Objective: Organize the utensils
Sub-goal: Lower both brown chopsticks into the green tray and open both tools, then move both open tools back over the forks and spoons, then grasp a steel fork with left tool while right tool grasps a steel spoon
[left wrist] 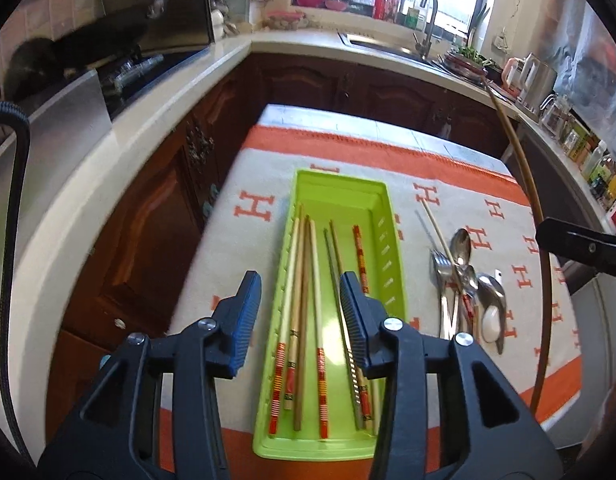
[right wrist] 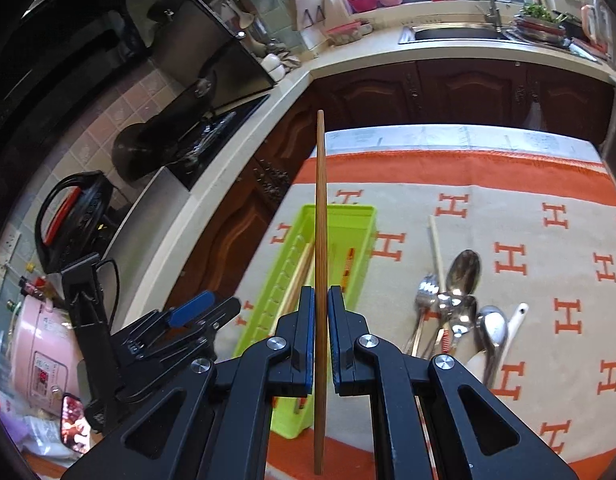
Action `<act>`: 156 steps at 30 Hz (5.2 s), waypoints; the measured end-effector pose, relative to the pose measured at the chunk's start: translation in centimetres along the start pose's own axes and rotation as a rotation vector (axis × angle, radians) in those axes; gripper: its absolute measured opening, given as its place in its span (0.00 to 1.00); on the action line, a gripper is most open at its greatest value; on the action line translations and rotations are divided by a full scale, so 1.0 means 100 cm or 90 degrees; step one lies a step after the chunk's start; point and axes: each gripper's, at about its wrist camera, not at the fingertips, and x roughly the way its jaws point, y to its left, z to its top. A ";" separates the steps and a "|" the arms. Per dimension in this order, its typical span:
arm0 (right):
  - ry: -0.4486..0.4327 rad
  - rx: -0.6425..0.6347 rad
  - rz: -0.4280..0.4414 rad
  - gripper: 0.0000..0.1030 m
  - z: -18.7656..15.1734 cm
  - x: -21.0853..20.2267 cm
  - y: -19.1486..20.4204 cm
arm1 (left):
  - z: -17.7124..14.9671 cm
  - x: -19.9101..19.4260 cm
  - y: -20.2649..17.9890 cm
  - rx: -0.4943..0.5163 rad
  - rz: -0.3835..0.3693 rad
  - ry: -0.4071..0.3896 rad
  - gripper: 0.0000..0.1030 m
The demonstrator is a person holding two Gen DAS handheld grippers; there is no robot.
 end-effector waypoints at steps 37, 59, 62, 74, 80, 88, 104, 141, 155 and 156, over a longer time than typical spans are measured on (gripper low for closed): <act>0.140 0.043 -0.041 0.36 -0.005 0.160 -0.024 | -0.012 0.031 0.008 -0.032 0.035 0.035 0.37; 0.087 0.014 -0.050 0.36 -0.037 0.087 -0.037 | -0.020 0.007 -0.024 -0.009 0.012 0.030 0.36; 0.078 0.017 -0.053 0.36 -0.041 0.076 -0.045 | -0.021 0.004 -0.033 0.000 0.012 0.029 0.37; 0.058 0.044 -0.063 0.36 -0.056 0.046 -0.093 | -0.022 0.012 -0.082 0.060 -0.007 0.050 0.37; 0.056 0.078 -0.076 0.36 -0.063 0.036 -0.133 | -0.023 0.029 -0.115 0.090 -0.041 0.077 0.37; 0.047 0.119 -0.092 0.36 -0.067 0.033 -0.185 | -0.019 0.061 -0.149 0.113 -0.078 0.116 0.36; 0.055 0.129 -0.069 0.36 -0.076 0.055 -0.222 | -0.021 0.122 -0.171 0.079 -0.107 0.198 0.20; 0.057 0.105 -0.056 0.36 -0.085 0.069 -0.228 | -0.020 0.136 -0.162 0.011 -0.137 0.139 0.04; 0.069 0.069 -0.057 0.26 -0.085 0.088 -0.216 | -0.027 0.108 -0.147 0.002 -0.208 0.112 0.03; 0.063 0.066 -0.058 0.23 -0.084 0.087 -0.215 | -0.027 0.105 -0.146 0.003 -0.213 0.109 0.03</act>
